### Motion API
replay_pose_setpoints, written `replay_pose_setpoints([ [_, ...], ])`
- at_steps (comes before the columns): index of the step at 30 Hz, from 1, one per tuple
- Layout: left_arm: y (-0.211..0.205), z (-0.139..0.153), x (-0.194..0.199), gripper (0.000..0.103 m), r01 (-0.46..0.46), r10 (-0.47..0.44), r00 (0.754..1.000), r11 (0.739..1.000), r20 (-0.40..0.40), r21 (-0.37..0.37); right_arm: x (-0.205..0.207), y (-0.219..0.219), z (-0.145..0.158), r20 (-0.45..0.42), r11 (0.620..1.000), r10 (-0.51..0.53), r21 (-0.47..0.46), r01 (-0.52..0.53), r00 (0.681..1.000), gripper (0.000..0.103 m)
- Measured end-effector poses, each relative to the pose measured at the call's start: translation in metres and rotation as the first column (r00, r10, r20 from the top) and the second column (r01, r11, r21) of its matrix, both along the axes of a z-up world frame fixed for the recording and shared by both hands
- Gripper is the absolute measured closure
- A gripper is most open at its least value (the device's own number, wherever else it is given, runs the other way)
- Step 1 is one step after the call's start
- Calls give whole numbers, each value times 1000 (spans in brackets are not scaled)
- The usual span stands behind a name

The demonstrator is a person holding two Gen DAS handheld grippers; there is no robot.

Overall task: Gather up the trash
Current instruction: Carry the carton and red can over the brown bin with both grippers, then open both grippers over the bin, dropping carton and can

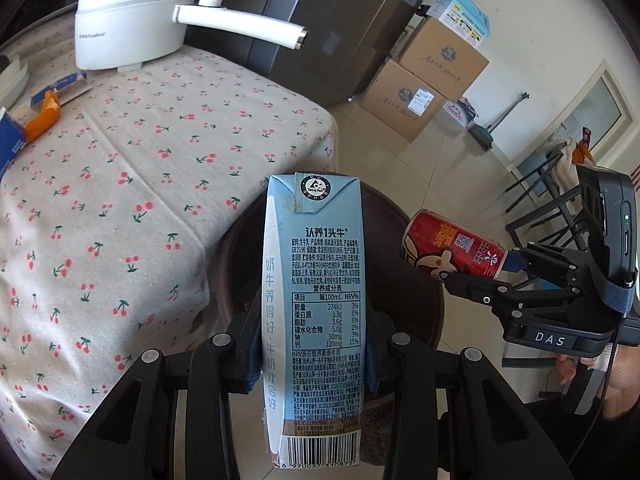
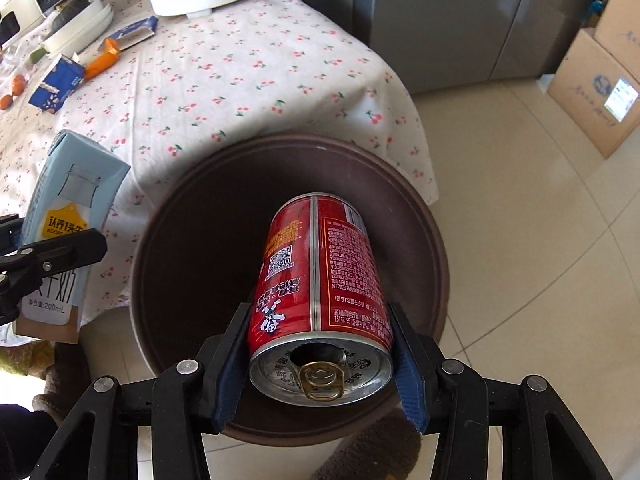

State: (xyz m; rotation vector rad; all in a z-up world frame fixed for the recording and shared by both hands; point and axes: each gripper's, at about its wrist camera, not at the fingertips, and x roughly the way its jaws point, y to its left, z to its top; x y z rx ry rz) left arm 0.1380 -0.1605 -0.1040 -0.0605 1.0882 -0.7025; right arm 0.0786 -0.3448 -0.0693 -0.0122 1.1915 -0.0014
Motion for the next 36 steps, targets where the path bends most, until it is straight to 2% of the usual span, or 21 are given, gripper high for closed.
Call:
replay_pose_setpoints([
  [1,-3,0,1,61,11,-11,1000,1000,6,-5,0,-3,0,-1,1000,-4,1,4,1000,47],
  [2,-5,0,2,52,20,-20,1000,1000,9,-5,0,-6,0,-2,1000,-8,2,8,1000,47],
  [3,-6,0,3,38,19,-19,1000,1000,13,6,0,-9,0,-3,1000,-13,3,13,1000,47],
  [5,-7,0,5,21,-2,1,999,999,32,49,0,-13,0,-4,1000,-19,5,19,1000,47],
  [6,-7,0,5,18,-9,6,999,998,43,70,0,-15,0,-6,1000,-22,6,22,1000,47],
  [13,6,1,6,13,-34,18,996,984,92,178,3,-14,-3,-24,1000,-10,9,10,1000,47],
  [20,30,3,4,6,-72,51,994,974,100,215,10,3,-8,-41,1000,24,8,-24,999,47],
  [25,45,10,2,1,-116,78,985,960,153,256,17,16,-12,-54,999,34,26,-32,998,47],
  [29,55,12,2,0,-128,88,984,955,157,266,22,22,-7,-38,999,29,43,-27,999,31],
  [36,67,13,2,0,-141,101,983,951,154,276,28,27,-3,-24,999,24,33,-23,999,25],
])
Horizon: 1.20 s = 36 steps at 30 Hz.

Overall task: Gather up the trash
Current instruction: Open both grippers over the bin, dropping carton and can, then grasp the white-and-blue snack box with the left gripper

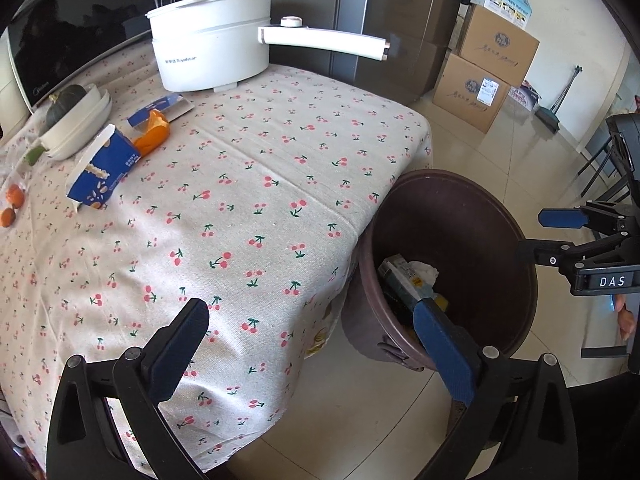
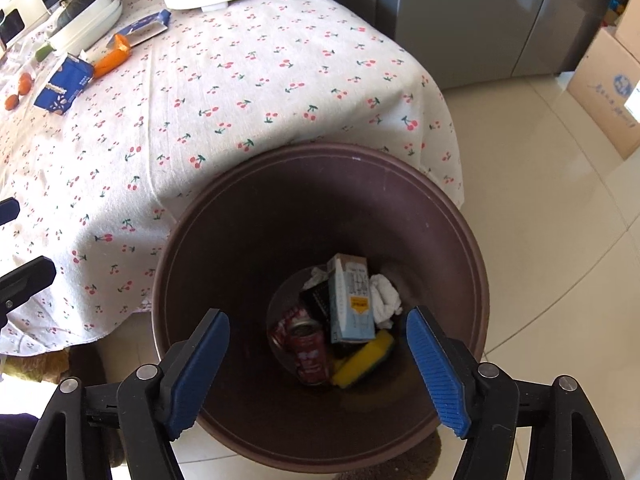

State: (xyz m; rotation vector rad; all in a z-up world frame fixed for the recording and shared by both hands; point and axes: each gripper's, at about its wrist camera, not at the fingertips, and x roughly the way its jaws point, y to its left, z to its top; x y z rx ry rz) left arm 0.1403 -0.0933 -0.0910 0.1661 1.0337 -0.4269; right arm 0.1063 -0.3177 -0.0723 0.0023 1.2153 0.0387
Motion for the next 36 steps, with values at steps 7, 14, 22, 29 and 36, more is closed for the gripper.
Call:
replay_pose_setpoints([
  [7,12,2,2,0,-32,32,999,999,-2,10,5,4,0,1,1000,-6,-24,7,1000,18],
  [14,36,8,9,0,-107,107,994,994,-9,-20,11,11,0,12,999,-3,-50,4,1000,11],
  [22,76,15,16,0,-191,191,982,980,-7,-49,24,30,6,33,999,-12,-30,13,999,11],
  [29,119,13,17,0,-258,258,966,965,-4,-37,43,68,15,83,1000,-10,28,8,996,8],
  [36,168,11,18,0,-322,322,947,946,-6,-40,58,114,8,91,999,36,20,-38,995,3],
])
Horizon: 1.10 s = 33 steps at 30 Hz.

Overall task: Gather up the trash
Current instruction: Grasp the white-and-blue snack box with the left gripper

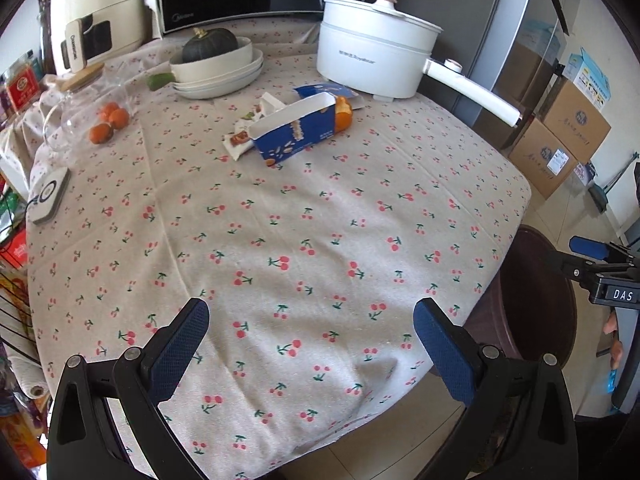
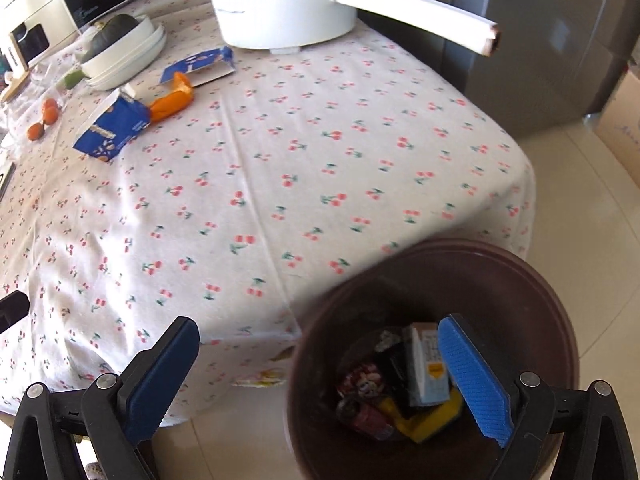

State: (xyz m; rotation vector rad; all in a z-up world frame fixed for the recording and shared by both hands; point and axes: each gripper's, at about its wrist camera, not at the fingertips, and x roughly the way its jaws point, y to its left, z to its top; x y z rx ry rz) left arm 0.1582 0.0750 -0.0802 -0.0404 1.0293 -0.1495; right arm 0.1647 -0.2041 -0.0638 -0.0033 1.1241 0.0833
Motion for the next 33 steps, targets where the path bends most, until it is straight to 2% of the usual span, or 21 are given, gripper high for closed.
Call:
replay_pose_setpoints([
  [8,48,5,22,0,-66,66,998,998,12,-4,15,40,-11,-7,998,56,-31,-56,998,1],
  [14,48,-11,64,0,-4,2,1000,997,23,81,33,58,-19,-6,992,99,-75,-99,995,1],
  [20,24,-17,119,0,78,-89,994,986,66,149,43,49,-30,-34,992,91,-88,-94,995,1],
  [25,2,-24,157,1,115,-149,981,962,123,247,45,32,-33,-56,996,53,-62,-57,997,1],
  [28,-10,-34,174,10,156,-191,976,949,107,273,44,23,-36,-70,997,45,-67,-49,997,1],
  [30,-15,-39,182,25,179,-211,973,947,95,269,43,19,-38,-78,996,39,-72,-45,996,1],
  [31,-16,-41,185,30,185,-213,973,950,89,253,43,17,-39,-82,996,36,-73,-42,996,1],
  [33,-16,-42,189,47,186,-206,975,963,84,194,43,11,-41,-89,997,28,-69,-35,996,1],
])
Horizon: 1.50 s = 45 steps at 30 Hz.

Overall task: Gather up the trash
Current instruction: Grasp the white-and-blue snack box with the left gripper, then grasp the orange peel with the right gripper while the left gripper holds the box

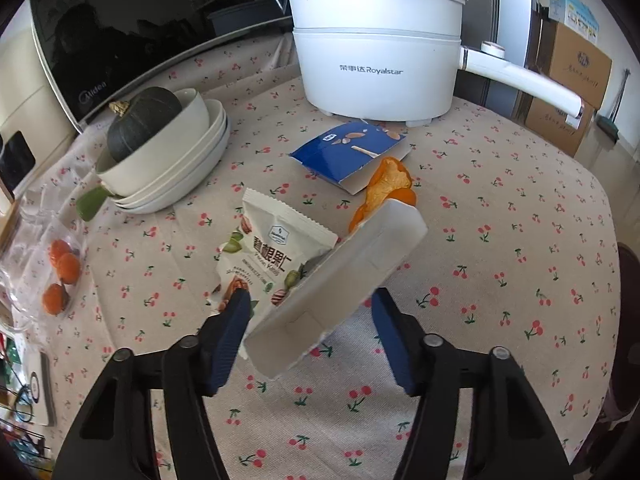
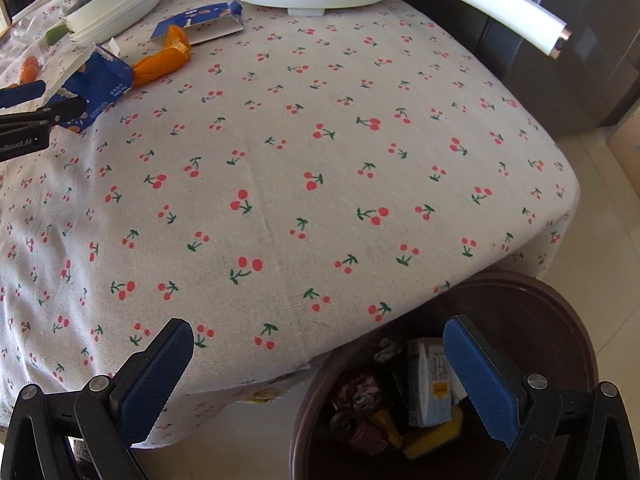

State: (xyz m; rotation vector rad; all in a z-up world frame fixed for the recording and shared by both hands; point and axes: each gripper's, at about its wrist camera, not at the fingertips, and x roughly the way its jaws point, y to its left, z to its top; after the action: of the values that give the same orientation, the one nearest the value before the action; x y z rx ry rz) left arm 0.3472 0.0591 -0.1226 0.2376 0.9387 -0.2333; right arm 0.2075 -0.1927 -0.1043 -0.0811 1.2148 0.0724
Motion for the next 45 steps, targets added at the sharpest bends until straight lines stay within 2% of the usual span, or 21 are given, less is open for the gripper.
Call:
replay_pose_setpoints([
  [1,1,1,-1,50,-6,6,1000,999,-2,-39,0,-2,-1,-3,1000,-3,2,3,1000,1],
  [2,5,2,-1,61,-14,13,1000,996,-6,-85,-1,-4,-1,-5,1000,-5,4,5,1000,1],
  [3,8,2,-2,78,-19,15,999,989,-29,-146,-1,-6,-1,-7,1000,-7,4,7,1000,1],
  [4,12,1,-2,80,-40,29,998,981,-56,-192,-1,-7,-1,-8,1000,-9,5,9,1000,1],
  [8,23,4,-18,81,-85,75,996,962,-47,-258,-1,-9,0,-11,1000,-13,8,13,1000,1],
  [14,51,20,-51,81,-134,127,991,957,-46,-256,13,6,12,25,998,-19,64,17,1000,1],
  [19,85,21,-71,81,-211,199,977,941,-75,-263,51,45,14,62,993,-18,119,11,998,1],
  [24,107,21,-83,81,-237,230,971,935,-59,-265,101,93,1,89,984,-18,176,2,996,1],
  [29,118,23,-84,81,-243,244,969,935,-31,-258,144,124,-18,142,972,-63,231,29,988,1],
  [33,121,19,-81,81,-252,251,967,930,-38,-269,167,143,-34,162,977,-83,206,48,983,3],
  [37,120,15,-79,81,-254,252,967,930,-42,-266,181,160,-44,193,990,-76,131,51,978,7],
  [40,117,13,-79,81,-251,248,968,933,-43,-260,186,168,-47,225,997,-67,46,58,972,16],
  [41,116,13,-79,81,-250,248,968,933,-43,-258,186,169,-46,237,997,-66,46,57,969,21],
  [42,115,13,-79,81,-250,247,968,934,-42,-254,186,168,-45,241,997,-70,54,58,968,31],
  [43,114,14,-80,81,-251,249,968,935,-39,-250,185,168,-44,243,997,-71,54,60,967,37],
  [44,113,14,-81,81,-253,252,967,936,-34,-246,184,167,-42,244,997,-68,52,57,967,50],
  [45,112,14,-81,81,-256,256,966,936,-32,-243,182,166,-40,241,997,-62,55,50,969,58],
])
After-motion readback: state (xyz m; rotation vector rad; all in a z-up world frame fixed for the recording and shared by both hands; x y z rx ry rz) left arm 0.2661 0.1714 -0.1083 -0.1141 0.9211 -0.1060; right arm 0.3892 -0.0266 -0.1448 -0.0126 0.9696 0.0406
